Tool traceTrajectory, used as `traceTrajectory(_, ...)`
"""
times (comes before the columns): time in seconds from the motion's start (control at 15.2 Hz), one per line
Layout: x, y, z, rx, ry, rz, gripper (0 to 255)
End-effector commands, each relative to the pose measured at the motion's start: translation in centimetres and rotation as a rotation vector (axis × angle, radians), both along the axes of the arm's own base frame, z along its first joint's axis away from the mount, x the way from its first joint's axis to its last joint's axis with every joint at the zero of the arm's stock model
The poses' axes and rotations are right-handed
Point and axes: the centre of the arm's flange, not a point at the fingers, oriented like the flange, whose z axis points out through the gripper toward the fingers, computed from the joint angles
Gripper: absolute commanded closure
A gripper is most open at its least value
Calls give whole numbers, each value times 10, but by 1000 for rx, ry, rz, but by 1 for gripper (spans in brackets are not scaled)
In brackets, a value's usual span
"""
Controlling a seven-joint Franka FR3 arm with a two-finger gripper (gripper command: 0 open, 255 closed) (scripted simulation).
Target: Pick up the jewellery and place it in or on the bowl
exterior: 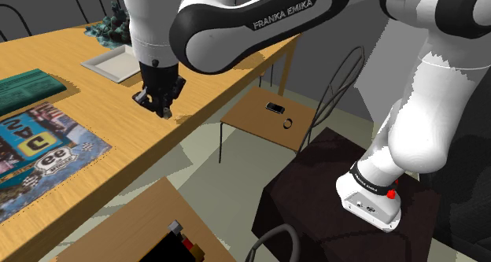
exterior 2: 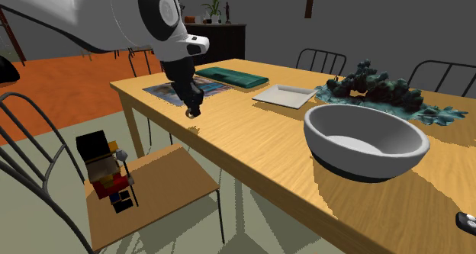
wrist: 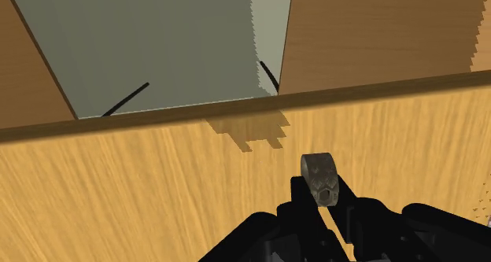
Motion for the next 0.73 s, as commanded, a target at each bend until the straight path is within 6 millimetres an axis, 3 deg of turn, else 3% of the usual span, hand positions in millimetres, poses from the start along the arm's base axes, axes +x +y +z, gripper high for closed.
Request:
traceTrajectory(0.0,1,0,11,0,0,0,255)
traceTrajectory(0.66,1,0,64,0,0,0,255)
